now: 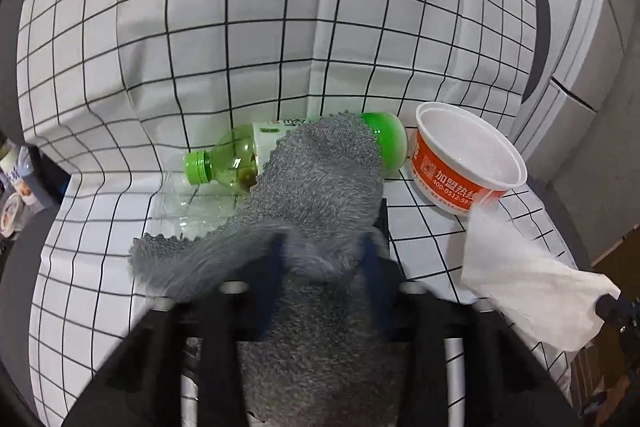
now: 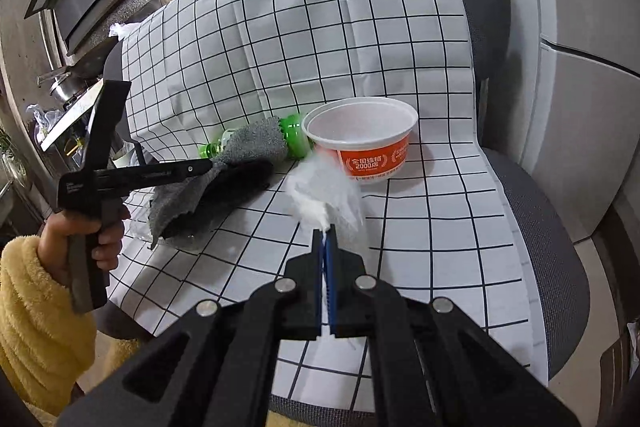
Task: Collect trash
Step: 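Grasp the white tissue with the right tool while the left grasps the grey cloth, then carry the tissue and grey cloth over the bin and open both tools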
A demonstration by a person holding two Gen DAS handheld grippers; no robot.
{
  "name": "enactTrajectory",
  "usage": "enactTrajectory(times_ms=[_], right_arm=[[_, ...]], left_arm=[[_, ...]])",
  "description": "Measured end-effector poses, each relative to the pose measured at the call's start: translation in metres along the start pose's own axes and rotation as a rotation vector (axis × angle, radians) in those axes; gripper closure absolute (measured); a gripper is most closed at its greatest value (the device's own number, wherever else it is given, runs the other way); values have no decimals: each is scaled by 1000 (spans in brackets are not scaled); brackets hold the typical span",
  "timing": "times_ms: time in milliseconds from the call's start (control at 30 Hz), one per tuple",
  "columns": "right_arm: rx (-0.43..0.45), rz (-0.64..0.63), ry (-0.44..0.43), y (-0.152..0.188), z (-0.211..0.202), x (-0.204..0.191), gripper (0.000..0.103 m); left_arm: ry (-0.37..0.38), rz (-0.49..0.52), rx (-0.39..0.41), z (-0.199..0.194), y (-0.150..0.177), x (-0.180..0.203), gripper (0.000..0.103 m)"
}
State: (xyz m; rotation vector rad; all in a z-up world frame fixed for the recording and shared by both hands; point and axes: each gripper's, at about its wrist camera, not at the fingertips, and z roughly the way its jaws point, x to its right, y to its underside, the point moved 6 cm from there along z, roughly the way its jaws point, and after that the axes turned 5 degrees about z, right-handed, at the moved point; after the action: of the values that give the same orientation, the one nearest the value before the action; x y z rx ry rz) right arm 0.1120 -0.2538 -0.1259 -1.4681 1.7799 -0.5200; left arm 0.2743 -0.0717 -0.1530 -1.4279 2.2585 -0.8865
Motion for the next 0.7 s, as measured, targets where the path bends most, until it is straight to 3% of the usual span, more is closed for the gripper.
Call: enactTrajectory(times_ms=[33, 133, 267, 367, 533, 700], right_arm=[[7, -1, 2, -1, -1, 1, 101], [44, 3, 10, -8, -4, 3, 101], [101, 50, 1, -23, -19, 8, 101], [160, 69, -6, -30, -44, 7, 101], [208, 85, 3, -24, -83, 9, 101], [208, 119, 43, 0, -114, 21, 101]], left_arm=[[-2, 6, 16, -3, -3, 1, 89], [-10, 6, 114, -30, -22, 2, 92], [21, -14, 299, -104, -54, 8, 92], [36, -2, 394, -156, -59, 19, 92], [108, 36, 473, -212, -39, 52, 92], [181, 68, 448, -220, 8, 91, 92]])
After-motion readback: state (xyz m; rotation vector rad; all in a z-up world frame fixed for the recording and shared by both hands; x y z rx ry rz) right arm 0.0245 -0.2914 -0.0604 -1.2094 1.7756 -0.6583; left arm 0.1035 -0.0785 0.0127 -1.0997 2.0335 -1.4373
